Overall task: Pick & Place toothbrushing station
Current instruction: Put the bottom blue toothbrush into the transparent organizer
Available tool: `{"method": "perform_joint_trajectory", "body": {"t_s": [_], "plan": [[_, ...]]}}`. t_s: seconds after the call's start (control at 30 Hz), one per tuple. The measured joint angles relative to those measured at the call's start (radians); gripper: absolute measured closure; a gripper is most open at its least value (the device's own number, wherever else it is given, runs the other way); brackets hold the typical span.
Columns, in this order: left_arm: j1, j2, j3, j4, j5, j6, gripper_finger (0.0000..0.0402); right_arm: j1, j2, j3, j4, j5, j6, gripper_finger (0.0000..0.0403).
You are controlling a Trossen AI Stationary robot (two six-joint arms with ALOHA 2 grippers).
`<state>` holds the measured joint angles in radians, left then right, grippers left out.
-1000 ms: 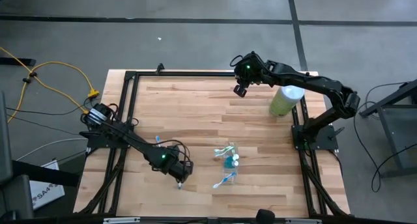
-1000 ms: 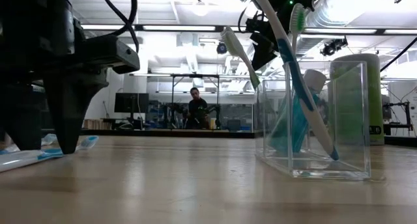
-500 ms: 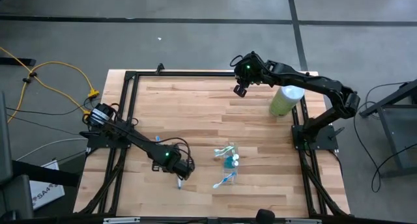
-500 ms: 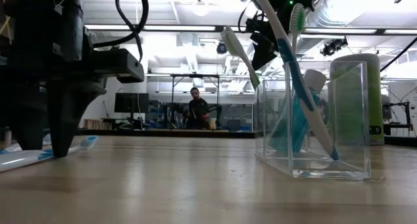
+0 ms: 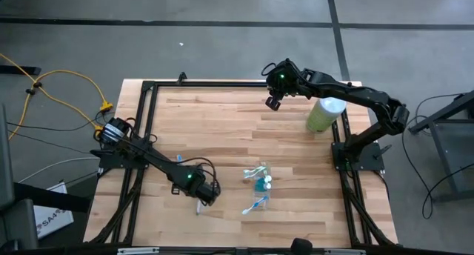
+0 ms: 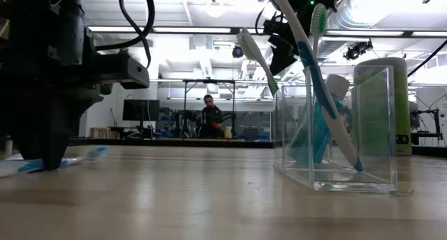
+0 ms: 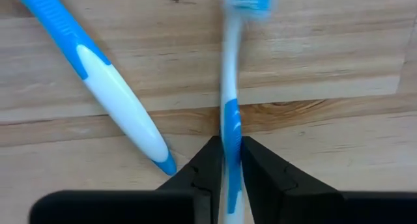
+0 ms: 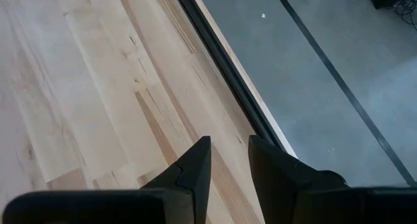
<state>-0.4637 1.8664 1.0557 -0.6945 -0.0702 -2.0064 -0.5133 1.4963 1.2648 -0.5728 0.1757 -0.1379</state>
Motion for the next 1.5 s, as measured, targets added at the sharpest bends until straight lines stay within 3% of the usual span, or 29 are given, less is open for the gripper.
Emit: {"method": "perform_joint_trajectory", "body": {"t_s": [0.23,0.57,0.83,1.0,1.3,1.5], "plan": [[-0.001,0.000,0.000,-0.001,-0.030,0.059,0.0391,0.000,0.000,0.000,0.000,0.000,0.000,0.0308],[-0.027,-0.021,-0.005,0.007,-0.128,0.101,0.0396,0.000,0.000,0.000,0.000,0.000,0.001,0.0308],[-0.081,-0.112,-0.010,0.002,-0.519,0.169,0.0397,0.000,0.000,0.000,0.000,0.000,0.001,0.0308],[-0.128,-0.163,-0.007,-0.002,-0.663,0.252,0.0397,0.000,0.000,0.000,0.000,0.000,0.000,0.0308],[-0.208,-0.183,-0.005,0.048,-1.024,0.574,0.0397,0.000,0.000,0.000,-0.004,0.004,0.001,0.0308],[-0.272,-0.183,-0.004,0.199,-1.270,0.905,0.0398,0.000,0.000,0.000,-0.009,0.004,0.001,0.0308]]}}
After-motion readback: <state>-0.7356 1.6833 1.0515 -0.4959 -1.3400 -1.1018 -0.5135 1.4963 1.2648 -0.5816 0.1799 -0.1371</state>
